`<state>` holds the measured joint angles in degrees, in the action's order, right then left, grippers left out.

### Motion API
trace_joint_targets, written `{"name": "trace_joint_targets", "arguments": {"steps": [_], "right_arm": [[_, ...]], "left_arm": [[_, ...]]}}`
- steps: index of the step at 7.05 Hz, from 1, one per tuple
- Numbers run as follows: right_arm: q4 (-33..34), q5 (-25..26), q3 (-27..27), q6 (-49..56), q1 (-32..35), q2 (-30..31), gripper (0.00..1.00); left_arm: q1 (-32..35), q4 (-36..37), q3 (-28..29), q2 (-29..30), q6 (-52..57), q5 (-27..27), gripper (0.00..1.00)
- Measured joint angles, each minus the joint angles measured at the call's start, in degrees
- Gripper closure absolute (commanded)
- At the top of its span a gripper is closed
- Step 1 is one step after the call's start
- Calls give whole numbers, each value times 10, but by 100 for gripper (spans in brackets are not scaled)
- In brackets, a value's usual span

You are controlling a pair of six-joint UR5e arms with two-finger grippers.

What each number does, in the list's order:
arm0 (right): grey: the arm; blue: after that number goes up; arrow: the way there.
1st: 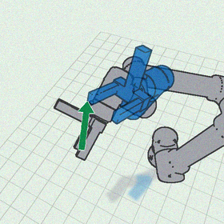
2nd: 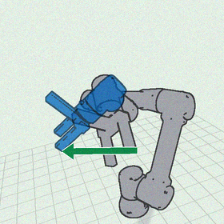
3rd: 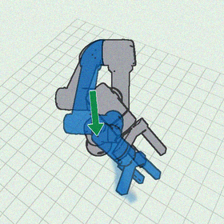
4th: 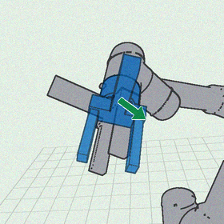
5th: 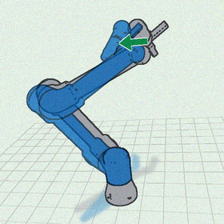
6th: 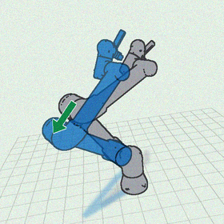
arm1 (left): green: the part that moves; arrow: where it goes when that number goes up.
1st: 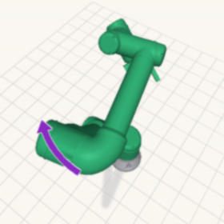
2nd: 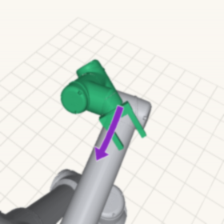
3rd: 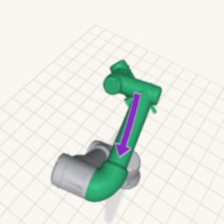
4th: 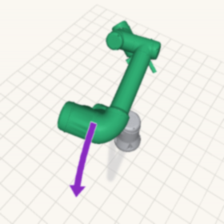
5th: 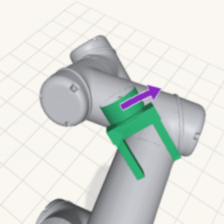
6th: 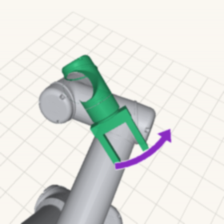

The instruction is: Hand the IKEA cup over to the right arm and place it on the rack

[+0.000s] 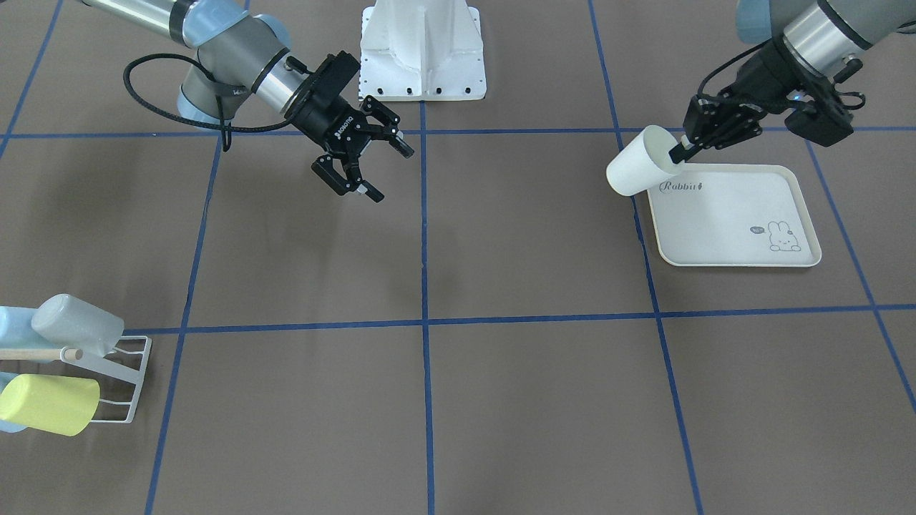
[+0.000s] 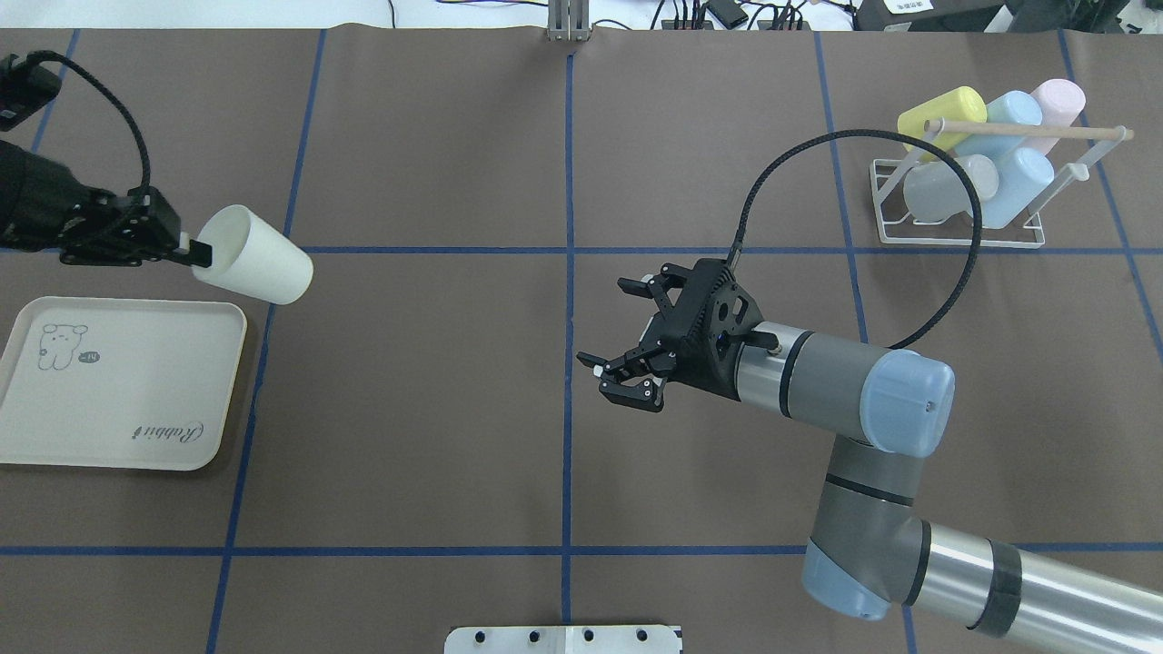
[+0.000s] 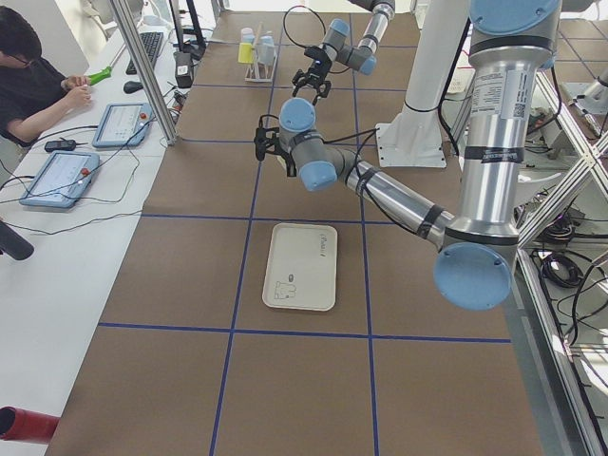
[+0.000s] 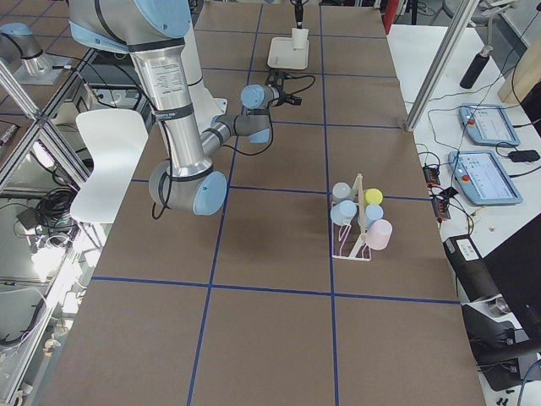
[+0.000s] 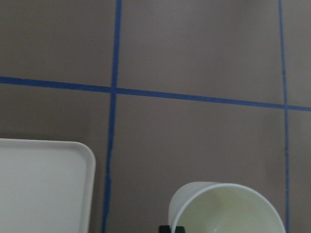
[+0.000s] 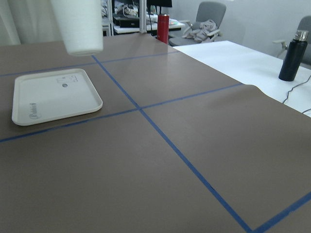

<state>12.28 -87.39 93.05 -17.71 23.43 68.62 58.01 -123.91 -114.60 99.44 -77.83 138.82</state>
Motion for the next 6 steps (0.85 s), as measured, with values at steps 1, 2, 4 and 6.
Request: {"name": "trace_joint_targets", "arguments": {"steps": [1,2,4,6], "right_arm": [[-98,-1,-50,0,-5,-3,5],[-153,-4,-78,6,-8,-10,6],[-184,-5,-92,28,-13,-24,1],[-187,-6,-87,35,-15,-29,1]], "left_arm": [[-23,-24,10,46,-76,5,100],[-49,-63,25,75,-132,2,100],[-104,-155,56,115,-235,-42,100],[-157,-188,79,151,-289,-102,100]]}}
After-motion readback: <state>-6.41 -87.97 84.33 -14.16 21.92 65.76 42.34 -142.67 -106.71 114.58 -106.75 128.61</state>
